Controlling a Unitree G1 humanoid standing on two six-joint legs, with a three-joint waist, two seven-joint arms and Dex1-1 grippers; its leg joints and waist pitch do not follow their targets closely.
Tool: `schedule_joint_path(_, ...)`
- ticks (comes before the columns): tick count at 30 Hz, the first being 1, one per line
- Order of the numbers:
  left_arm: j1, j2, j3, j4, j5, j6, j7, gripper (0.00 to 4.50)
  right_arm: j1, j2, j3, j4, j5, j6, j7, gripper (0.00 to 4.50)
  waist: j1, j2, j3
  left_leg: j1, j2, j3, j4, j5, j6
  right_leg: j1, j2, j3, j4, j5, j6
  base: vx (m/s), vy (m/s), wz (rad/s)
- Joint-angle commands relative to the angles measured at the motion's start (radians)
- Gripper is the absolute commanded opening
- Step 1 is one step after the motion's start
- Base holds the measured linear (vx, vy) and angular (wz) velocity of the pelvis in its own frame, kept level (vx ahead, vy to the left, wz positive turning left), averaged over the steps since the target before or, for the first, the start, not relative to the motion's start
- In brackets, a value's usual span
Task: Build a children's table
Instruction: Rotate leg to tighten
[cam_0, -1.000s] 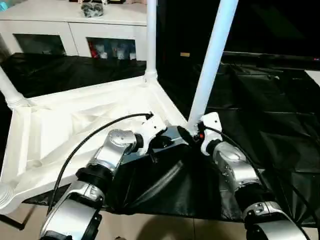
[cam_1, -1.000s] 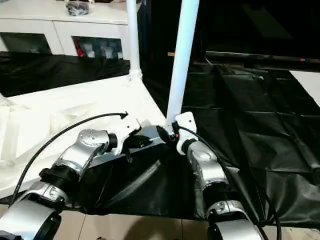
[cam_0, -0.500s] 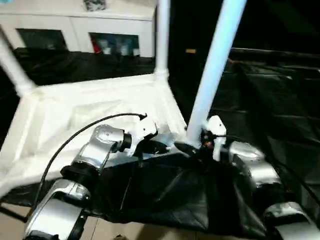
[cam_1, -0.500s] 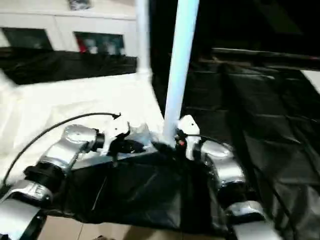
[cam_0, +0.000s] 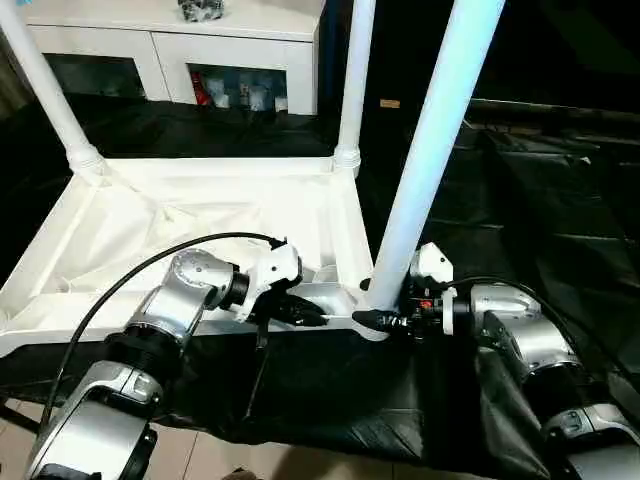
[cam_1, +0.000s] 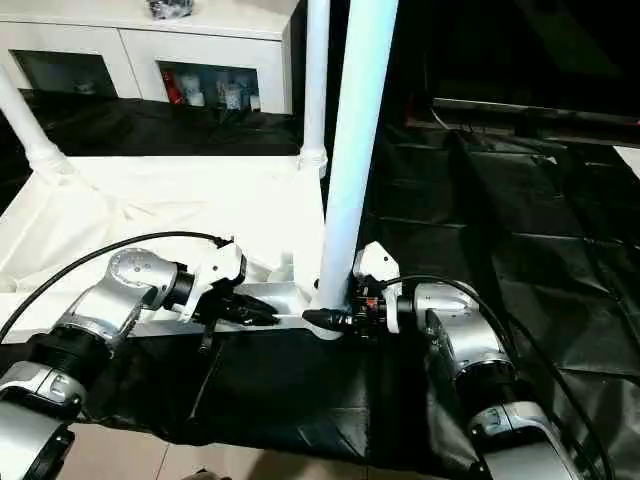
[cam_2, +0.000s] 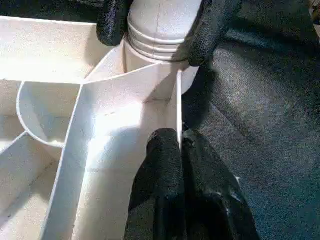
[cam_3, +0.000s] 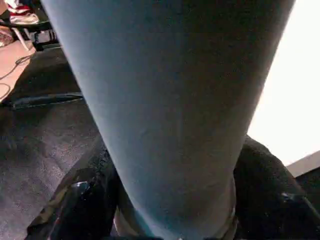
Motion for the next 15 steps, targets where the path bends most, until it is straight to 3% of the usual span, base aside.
schedule_joint_path(1,-0.008,-0.017,-0.01,-0.009,0.014,0.009,0.045,0.0,0.025,0.024,0.012,-0.003,0.019,0.046,0.012,2.67,0.0,-0.008,-0.06,0.009,0.024,-0.004,-0.059,-0.208,0.054,0.047,-0.046,0.036,-0.051,-0.188,-0.237,0.0,0.0,0.0)
schedule_joint_path(4,-0.016,-0.041,0.001,0.006,0.026,0.017,0.12,0.0,0.038,0.046,-0.001,-0.025,0.041,0.083,-0.015,2.65,0.005,-0.008,-0.057,0.012,0.025,-0.004,-0.059,-0.22,0.053,0.044,-0.047,0.036,-0.055,-0.21,-0.236,0.0,0.0,0.0)
schedule_joint_path(5,-0.029,-0.072,0.007,0.024,0.052,0.024,0.223,0.0,0.045,0.078,-0.003,-0.018,0.01,0.085,-0.123,2.65,0.004,-0.01,-0.056,0.013,0.026,-0.004,-0.061,-0.234,0.045,0.041,-0.048,0.037,-0.059,-0.239,-0.226,0.0,0.0,0.0)
schedule_joint_path(8,-0.048,-0.119,0.023,0.046,0.071,0.055,0.351,0.0,0.03,0.136,-0.032,0.037,-0.029,0.057,-0.313,2.65,-0.008,-0.01,-0.046,0.02,0.018,-0.01,-0.067,-0.317,0.001,0.031,-0.054,0.037,-0.08,-0.43,-0.173,0.0,0.0,0.0)
schedule_joint_path(9,-0.065,-0.175,0.037,0.064,0.072,0.085,0.448,0.0,-0.004,0.204,-0.083,0.111,-0.044,0.031,-0.517,2.64,-0.012,-0.007,-0.045,0.021,0.018,-0.016,-0.07,-0.337,-0.016,0.03,-0.057,0.035,-0.087,-0.502,-0.142,-0.079,0.0,-0.03)
schedule_joint_path(10,-0.065,-0.175,0.037,0.064,0.072,0.085,0.448,0.0,-0.004,0.204,-0.083,0.111,-0.044,0.031,-0.517,2.64,-0.018,-0.008,-0.044,0.022,0.015,-0.017,-0.07,-0.35,-0.022,0.027,-0.054,0.033,-0.09,-0.529,-0.132,-0.057,0.002,-0.05)
schedule_joint_path(11,-0.069,-0.191,0.041,0.069,0.07,0.095,0.47,0.0,-0.015,0.224,-0.1,0.133,-0.046,0.028,-0.576,2.64,-0.02,-0.01,-0.045,0.02,0.012,-0.024,-0.072,-0.364,-0.022,0.033,-0.056,0.026,-0.097,-0.575,-0.105,-0.055,0.014,-0.09)
schedule_joint_path(13,-0.077,-0.218,0.043,0.079,0.075,0.101,0.514,0.0,-0.034,0.25,-0.112,0.162,-0.057,0.028,-0.656,2.64,-0.031,-0.006,-0.048,0.012,0.012,-0.026,-0.077,-0.36,-0.018,0.038,-0.053,0.025,-0.098,-0.541,-0.098,0.0,0.0,0.0)
schedule_joint_path(14,-0.081,-0.239,0.041,0.085,0.079,0.105,0.541,0.0,-0.046,0.269,-0.11,0.181,-0.072,0.024,-0.709,2.64,-0.037,-0.006,-0.047,0.013,0.013,-0.026,-0.076,-0.37,-0.014,0.033,-0.05,0.026,-0.099,-0.518,-0.106,0.0,0.0,0.0)
schedule_joint_path(15,-0.085,-0.264,0.039,0.093,0.084,0.105,0.567,0.0,-0.059,0.291,-0.096,0.196,-0.095,0.007,-0.747,2.64,-0.039,0.001,-0.045,0.02,0.01,-0.024,-0.072,-0.391,-0.013,0.025,-0.048,0.026,-0.1,-0.518,-0.114,0.0,0.0,0.0)
